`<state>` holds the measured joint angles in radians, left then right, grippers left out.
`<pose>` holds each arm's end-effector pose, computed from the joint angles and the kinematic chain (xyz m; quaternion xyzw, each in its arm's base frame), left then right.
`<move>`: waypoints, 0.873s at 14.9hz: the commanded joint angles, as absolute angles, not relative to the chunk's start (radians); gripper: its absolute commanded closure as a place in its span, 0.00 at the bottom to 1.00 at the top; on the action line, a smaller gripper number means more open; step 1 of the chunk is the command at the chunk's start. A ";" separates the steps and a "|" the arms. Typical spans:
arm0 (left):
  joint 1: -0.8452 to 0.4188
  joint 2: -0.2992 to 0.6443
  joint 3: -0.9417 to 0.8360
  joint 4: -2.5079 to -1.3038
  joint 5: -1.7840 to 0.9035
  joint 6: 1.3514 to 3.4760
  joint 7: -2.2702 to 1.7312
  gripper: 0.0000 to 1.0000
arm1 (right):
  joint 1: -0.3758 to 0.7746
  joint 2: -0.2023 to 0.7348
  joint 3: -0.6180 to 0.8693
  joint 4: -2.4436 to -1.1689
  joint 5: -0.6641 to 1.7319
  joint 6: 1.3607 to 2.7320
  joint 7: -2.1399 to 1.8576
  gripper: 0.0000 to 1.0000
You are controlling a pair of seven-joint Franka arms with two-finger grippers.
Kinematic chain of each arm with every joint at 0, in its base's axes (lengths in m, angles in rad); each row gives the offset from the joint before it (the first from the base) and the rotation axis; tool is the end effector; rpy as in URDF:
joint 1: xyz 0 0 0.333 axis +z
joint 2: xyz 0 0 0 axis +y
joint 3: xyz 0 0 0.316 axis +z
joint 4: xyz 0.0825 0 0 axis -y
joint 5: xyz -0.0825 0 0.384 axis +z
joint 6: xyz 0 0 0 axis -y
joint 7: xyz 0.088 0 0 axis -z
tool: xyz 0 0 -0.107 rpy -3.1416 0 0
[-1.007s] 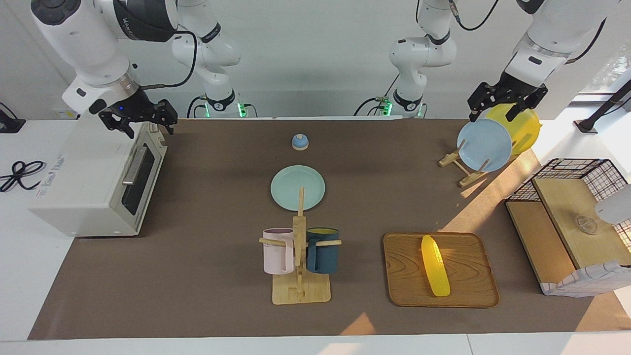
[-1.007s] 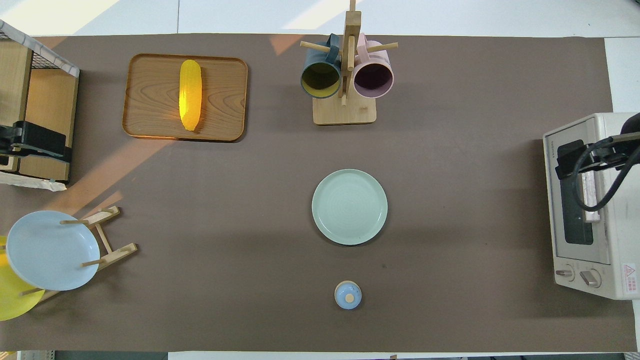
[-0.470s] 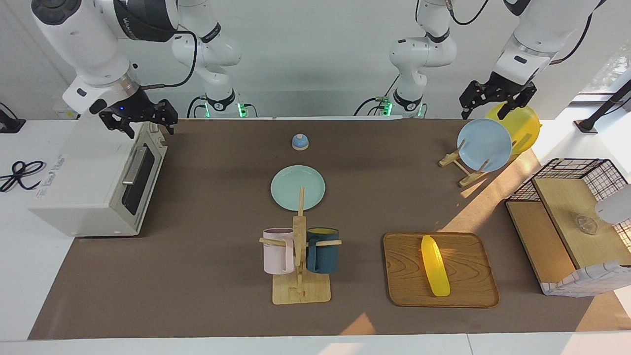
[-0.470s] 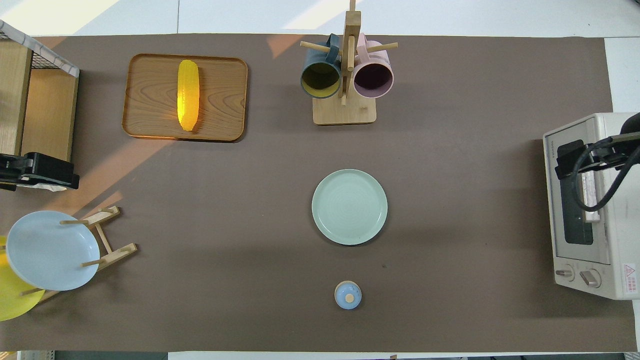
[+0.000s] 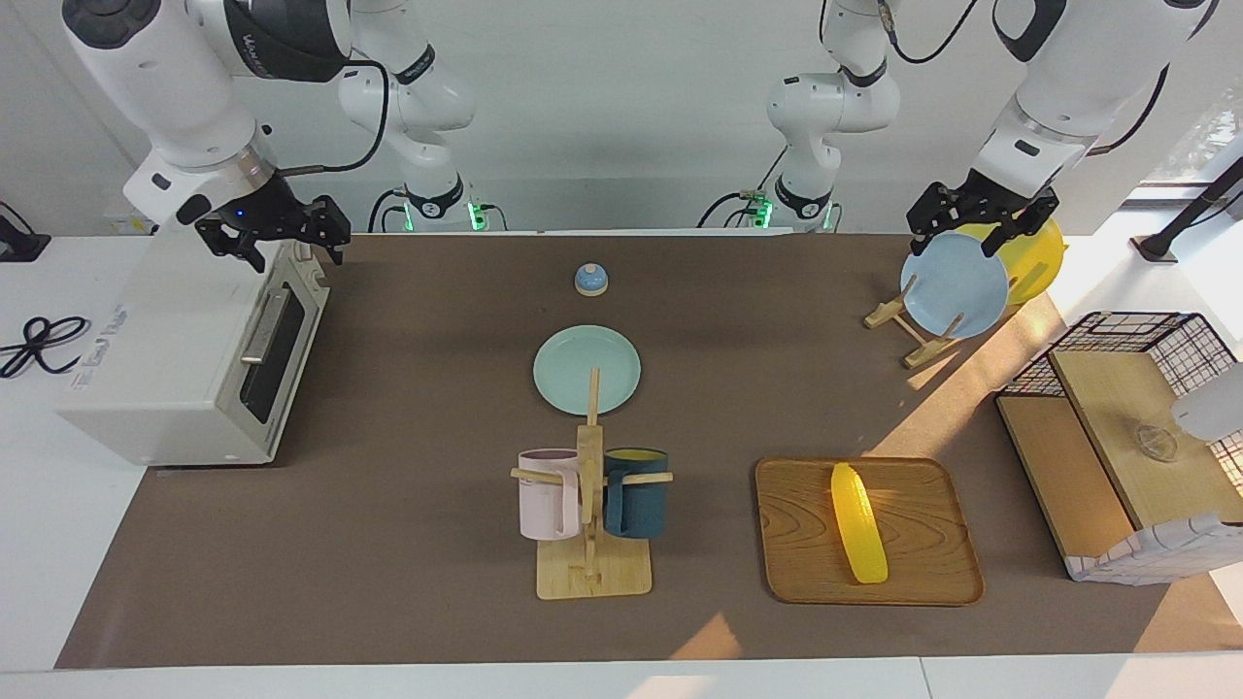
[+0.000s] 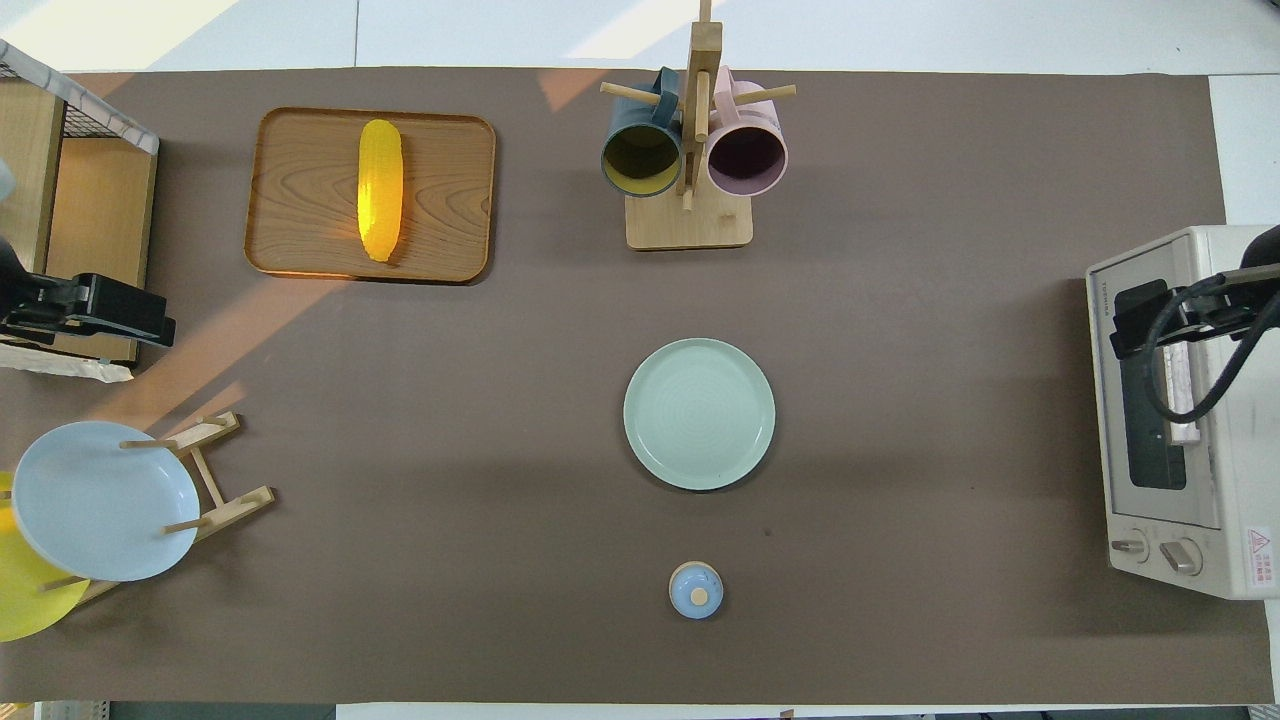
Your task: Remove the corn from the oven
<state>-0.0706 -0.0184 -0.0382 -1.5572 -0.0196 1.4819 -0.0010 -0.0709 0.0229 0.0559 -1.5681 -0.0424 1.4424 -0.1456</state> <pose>0.5362 -0.0610 0.6334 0.9981 -0.0544 -0.0289 0.0079 0.5463 -0.0135 0.6030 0.9950 0.0640 -0.0756 0.0145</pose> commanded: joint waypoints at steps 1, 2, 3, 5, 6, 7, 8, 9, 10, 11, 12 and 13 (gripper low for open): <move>-0.090 -0.026 -0.023 -1.574 -0.015 1.526 0.021 0.00 | -0.074 0.017 0.057 -1.565 -0.012 1.444 -0.146 0.00; -0.092 -0.026 -0.023 -1.577 -0.015 1.529 0.021 0.00 | -0.077 0.017 0.055 -1.565 -0.012 1.439 -0.147 0.00; -0.092 -0.025 -0.023 -1.577 -0.015 1.531 0.021 0.00 | -0.077 0.017 0.055 -1.565 -0.012 1.436 -0.147 0.00; -0.092 -0.021 -0.023 -1.575 -0.015 1.531 0.021 0.00 | -0.075 0.017 0.055 -1.565 -0.012 1.437 -0.147 0.00; -0.092 -0.021 -0.023 -1.575 -0.015 1.526 0.021 0.00 | -0.075 0.017 0.055 -1.565 -0.012 1.437 -0.146 0.00; -0.091 -0.021 -0.023 -1.574 -0.015 1.519 0.021 0.00 | -0.075 0.017 0.055 -1.565 -0.012 1.437 -0.146 0.00; -0.091 -0.021 -0.023 -1.575 -0.017 1.517 0.021 0.00 | -0.075 0.017 0.055 -1.563 -0.012 1.439 -0.146 0.00; -0.091 -0.023 -0.023 -1.577 -0.017 1.520 0.023 0.00 | -0.075 0.017 0.055 -1.563 -0.014 1.440 -0.146 0.00; -0.091 -0.023 -0.023 -1.577 -0.017 1.522 0.023 0.00 | -0.075 0.017 0.055 -1.563 -0.014 1.440 -0.146 0.00; -0.092 -0.023 -0.023 -1.577 -0.015 1.523 0.023 0.00 | -0.075 0.017 0.057 -1.563 -0.014 1.440 -0.146 0.00; -0.092 -0.023 -0.021 -1.577 -0.015 1.525 0.035 0.00 | -0.075 0.017 0.057 -1.563 -0.014 1.440 -0.146 0.00; -0.091 -0.023 -0.021 -1.577 -0.015 1.525 0.040 0.00 | -0.075 0.017 0.057 -1.563 -0.014 1.440 -0.146 0.00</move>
<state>-0.0744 -0.0159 -0.0382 -1.5639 -0.0196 1.5099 0.0172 -0.0709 0.0227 0.0559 -1.5680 -0.0424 1.4425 -0.1456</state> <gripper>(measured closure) 0.000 0.000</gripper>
